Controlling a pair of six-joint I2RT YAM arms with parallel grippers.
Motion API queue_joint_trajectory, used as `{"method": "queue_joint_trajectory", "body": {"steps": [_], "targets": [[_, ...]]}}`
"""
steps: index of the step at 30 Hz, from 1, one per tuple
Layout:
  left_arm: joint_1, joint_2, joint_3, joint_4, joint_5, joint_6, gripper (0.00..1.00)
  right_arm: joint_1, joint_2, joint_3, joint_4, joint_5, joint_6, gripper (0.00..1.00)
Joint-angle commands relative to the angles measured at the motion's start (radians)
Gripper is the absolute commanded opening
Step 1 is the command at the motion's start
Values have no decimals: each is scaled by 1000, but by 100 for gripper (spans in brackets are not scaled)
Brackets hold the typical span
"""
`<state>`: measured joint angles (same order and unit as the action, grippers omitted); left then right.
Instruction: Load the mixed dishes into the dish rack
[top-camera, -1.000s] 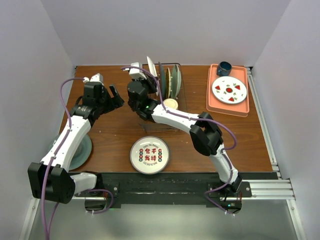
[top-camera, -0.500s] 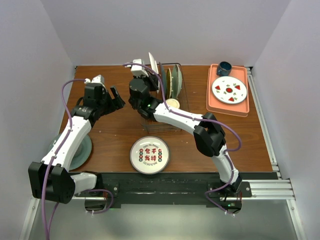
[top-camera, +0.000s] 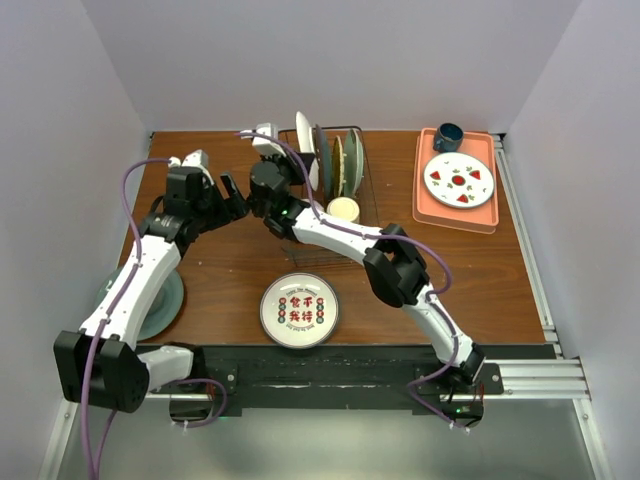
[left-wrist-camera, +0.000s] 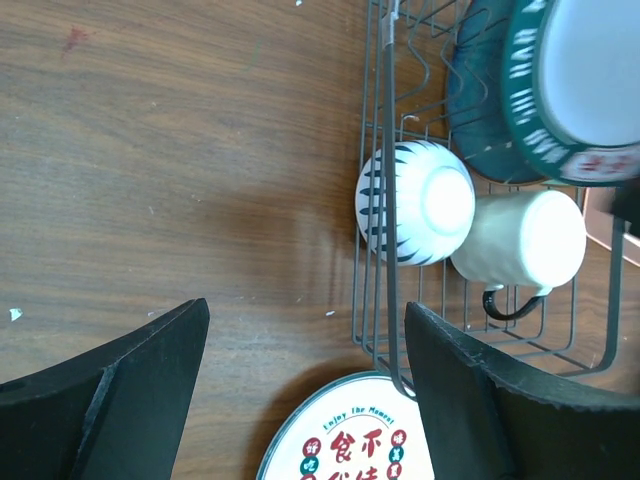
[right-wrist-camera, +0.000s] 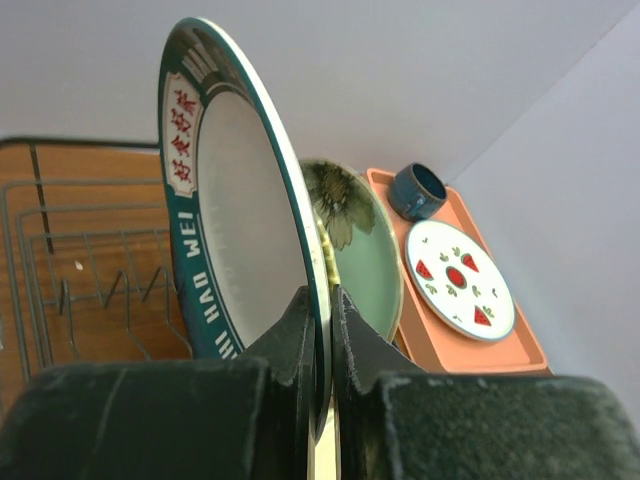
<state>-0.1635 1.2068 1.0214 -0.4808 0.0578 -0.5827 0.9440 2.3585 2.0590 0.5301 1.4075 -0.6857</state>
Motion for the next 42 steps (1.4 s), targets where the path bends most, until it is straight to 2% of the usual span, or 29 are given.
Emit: {"method": "queue_joint_trajectory", "body": {"steps": [1,2,7,10,12,14,20,21,25,29,42], "targets": [[10,-67,66,-7,11,26,84,-28,51,72,168,84,-184,0],[10,-75,78,-13,4,27,84,-30,62,76,201,87,-201,0],[10,-119,100,-48,-32,52,84,-36,91,98,165,84,-164,0],[10,-138,108,-53,-46,55,84,-37,81,102,13,68,-11,0],[10,-138,109,-48,-44,58,84,-37,64,119,-164,50,145,0],[10,-127,112,-50,-41,63,84,-43,55,145,-324,19,234,0],[10,-108,97,-44,-27,67,84,-63,41,174,-527,-30,423,1],[10,-107,95,-42,-24,67,84,-68,36,176,-562,-34,461,4],[10,-98,89,-35,-4,66,84,-79,21,188,-665,-51,538,29],[10,-87,82,-24,16,61,84,-88,-1,196,-732,-70,601,41],[10,-76,72,-9,59,47,84,-88,-103,197,-806,-139,678,54]]}}
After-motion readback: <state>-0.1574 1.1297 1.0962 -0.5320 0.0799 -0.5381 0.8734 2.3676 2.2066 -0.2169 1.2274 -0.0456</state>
